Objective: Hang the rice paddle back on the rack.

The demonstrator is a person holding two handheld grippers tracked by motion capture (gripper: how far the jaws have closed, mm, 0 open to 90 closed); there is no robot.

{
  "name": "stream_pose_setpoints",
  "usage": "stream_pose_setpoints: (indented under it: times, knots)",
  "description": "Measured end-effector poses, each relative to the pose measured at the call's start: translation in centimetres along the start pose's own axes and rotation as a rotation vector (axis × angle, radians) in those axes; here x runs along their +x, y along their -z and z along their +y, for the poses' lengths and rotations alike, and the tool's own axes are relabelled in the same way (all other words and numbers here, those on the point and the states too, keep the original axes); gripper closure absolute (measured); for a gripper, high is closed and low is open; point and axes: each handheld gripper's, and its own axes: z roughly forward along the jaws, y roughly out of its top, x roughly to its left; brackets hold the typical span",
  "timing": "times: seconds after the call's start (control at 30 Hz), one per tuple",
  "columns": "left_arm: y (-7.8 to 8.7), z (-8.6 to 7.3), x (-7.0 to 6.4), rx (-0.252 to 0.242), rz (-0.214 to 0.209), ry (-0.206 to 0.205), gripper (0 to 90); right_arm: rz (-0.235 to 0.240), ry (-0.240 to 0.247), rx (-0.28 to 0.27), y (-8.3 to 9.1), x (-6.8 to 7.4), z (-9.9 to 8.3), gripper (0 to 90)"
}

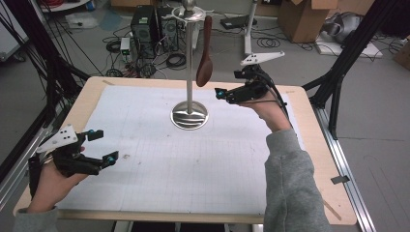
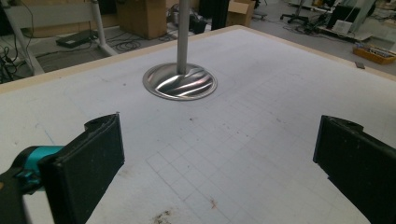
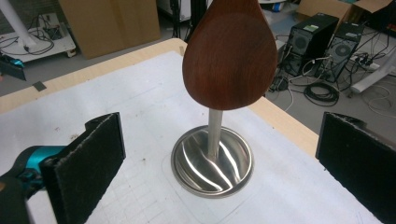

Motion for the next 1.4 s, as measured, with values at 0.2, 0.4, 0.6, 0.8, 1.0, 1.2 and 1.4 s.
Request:
stream_pose_setpoints:
  times: [0.2, 0.4, 0.6, 0.8, 1.0, 1.2, 1.4]
  knots:
    - [-0.7, 0.0, -0.2, 0.010, -0.009, -0.007, 2.3, 0.004, -0.013, -0.037, 0.8, -0.3, -1.2, 0.3]
    - [-0.9, 0.0, -0.3, 0.013, -0.012, -0.007, 2.3, -0.005, -0.038, -0.048, 1.2, -0.9, -2.9, 0.3]
    - [-1.5, 0.3, -0.2, 0.011, -0.023, -0.008, 2.3, -0.010, -0.062, -0.033, 1.3, -1.4, -5.3, 0.3]
    - [-2.4, 0.7, -0.3, 0.006, -0.042, -0.017, 2.3, -0.020, -0.069, -0.051, 2.1, -1.5, -6.4, 0.4]
    - [-3.4, 0.9, -0.4, 0.010, -0.063, -0.018, 2.3, -0.019, -0.080, -0.062, 2.9, -1.3, -7.4, 0.3]
    - [-3.8, 1.0, -0.4, 0.014, -0.070, -0.021, 2.3, -0.027, -0.090, -0.072, 3.6, -1.6, -8.6, 0.4]
    - [-4.1, 1.0, -0.3, 0.018, -0.075, -0.019, 2.3, -0.037, -0.109, -0.073, 4.1, -1.7, -9.8, 0.4]
